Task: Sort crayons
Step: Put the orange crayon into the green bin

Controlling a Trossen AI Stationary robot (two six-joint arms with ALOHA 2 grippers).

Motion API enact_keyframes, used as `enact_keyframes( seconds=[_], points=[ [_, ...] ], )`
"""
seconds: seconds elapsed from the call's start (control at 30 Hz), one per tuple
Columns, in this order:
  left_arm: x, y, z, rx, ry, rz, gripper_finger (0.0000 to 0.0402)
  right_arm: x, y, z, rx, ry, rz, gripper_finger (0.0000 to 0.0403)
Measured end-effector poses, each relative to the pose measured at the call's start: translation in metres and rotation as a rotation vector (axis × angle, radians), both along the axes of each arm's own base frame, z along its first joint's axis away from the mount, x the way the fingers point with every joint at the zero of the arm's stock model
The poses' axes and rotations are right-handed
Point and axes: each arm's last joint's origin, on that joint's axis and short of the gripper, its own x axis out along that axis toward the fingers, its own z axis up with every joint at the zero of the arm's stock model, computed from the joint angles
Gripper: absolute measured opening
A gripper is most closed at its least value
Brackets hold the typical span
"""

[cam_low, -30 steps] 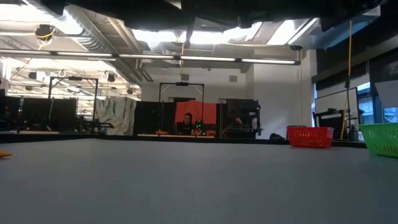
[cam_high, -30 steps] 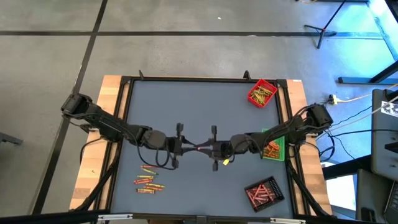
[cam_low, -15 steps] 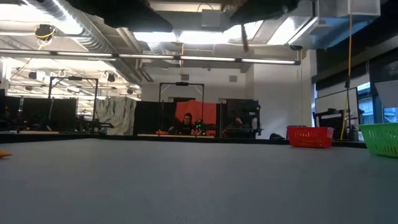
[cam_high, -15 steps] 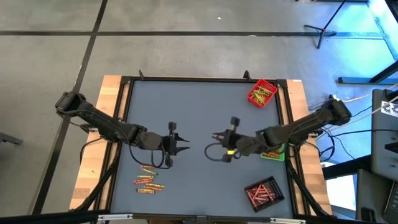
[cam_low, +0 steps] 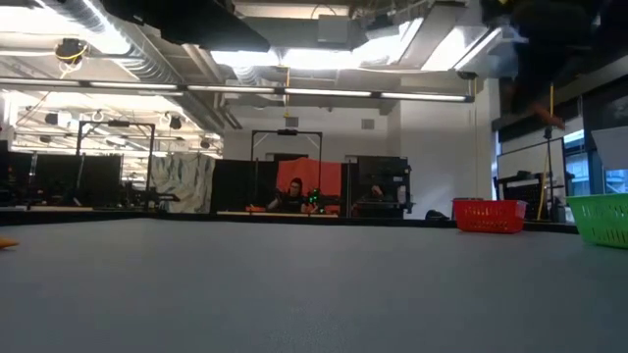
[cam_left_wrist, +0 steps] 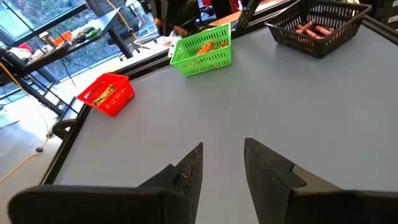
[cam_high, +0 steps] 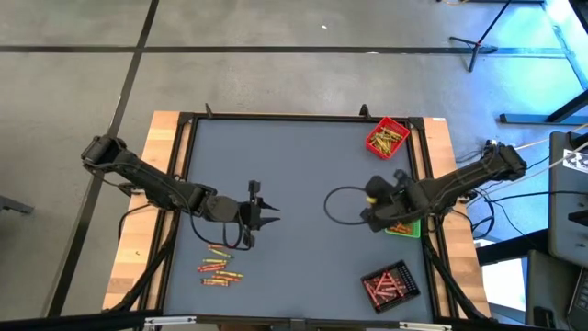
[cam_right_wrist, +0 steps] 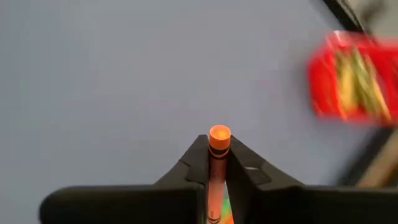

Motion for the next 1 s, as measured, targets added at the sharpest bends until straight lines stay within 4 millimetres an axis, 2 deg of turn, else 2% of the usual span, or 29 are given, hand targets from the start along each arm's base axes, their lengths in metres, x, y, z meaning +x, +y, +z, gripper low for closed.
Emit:
enact_keyframes(
  seconds=[0.17, 0.33, 0.47, 0.7, 0.83, 1.0],
  points=[
    [0.000, 0.000, 0.000, 0.000, 0.000, 0.000, 0.0100, -0.016, -0.001, -0.004, 0.055, 0.094, -0.200, 0.0019],
    [0.000, 0.000, 0.000, 0.001, 0.000, 0.001, 0.0100, -0.027, -0.003, -0.027, 0.095, 0.171, -0.322, 0.0037],
    [0.000, 0.000, 0.000, 0.001, 0.000, 0.001, 0.0100, -0.035, -0.005, -0.049, 0.111, 0.225, -0.381, 0.0036],
    [0.000, 0.001, 0.000, 0.001, -0.001, 0.004, 0.0100, -0.039, -0.005, -0.076, 0.185, 0.233, -0.392, 0.0038],
    [0.001, 0.002, 0.000, 0.001, -0.001, 0.010, 0.0100, -0.044, -0.006, -0.084, 0.202, 0.281, -0.403, 0.0062],
    [0.000, 0.000, 0.000, 0.007, -0.004, -0.008, 0.0100, -0.044, -0.005, -0.083, 0.241, 0.308, -0.402, 0.0128]
  ],
)
